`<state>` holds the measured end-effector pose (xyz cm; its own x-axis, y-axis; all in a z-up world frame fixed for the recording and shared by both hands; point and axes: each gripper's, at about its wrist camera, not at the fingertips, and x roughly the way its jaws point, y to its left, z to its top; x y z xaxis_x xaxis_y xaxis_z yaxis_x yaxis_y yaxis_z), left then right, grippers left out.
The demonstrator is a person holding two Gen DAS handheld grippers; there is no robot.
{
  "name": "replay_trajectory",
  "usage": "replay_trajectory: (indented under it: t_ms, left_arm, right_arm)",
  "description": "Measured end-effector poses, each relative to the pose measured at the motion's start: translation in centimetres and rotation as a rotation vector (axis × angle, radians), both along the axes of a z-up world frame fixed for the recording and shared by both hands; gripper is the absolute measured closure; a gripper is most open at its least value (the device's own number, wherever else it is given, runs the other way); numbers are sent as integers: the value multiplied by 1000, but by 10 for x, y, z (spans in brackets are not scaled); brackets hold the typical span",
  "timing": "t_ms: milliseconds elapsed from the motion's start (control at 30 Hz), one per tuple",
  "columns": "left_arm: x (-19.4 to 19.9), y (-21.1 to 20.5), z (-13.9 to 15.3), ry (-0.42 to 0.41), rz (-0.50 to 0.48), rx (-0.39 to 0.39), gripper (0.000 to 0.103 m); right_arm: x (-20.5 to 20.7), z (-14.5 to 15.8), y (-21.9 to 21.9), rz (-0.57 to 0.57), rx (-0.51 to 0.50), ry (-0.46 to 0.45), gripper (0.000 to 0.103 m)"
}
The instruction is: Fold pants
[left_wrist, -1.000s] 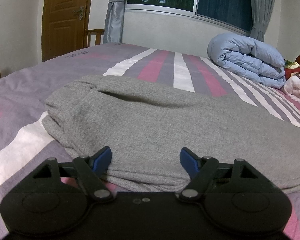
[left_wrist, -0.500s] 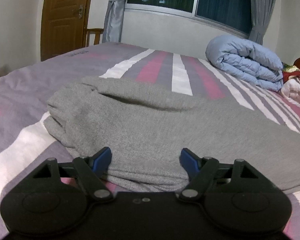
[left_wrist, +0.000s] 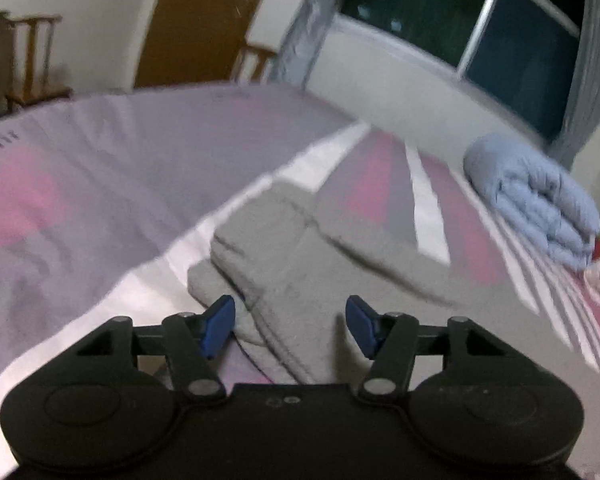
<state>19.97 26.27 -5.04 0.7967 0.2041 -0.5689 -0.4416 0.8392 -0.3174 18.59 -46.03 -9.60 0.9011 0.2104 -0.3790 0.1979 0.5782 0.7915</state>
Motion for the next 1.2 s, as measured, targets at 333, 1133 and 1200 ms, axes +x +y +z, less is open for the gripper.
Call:
replay_trajectory:
  t_ms: [333, 1133, 1200]
  left_arm:
    - [8, 19, 5, -10, -47, 65, 92]
    - [15, -76, -11, -8, -103, 160, 29]
    - [15, -72, -16, -5, -125, 149, 26]
  right_arm:
    - [-4, -9, -10, -85, 30, 35, 97]
    - [37, -48, -86, -169, 246, 108, 88]
    - [43, -50, -87, -151, 235, 117, 88]
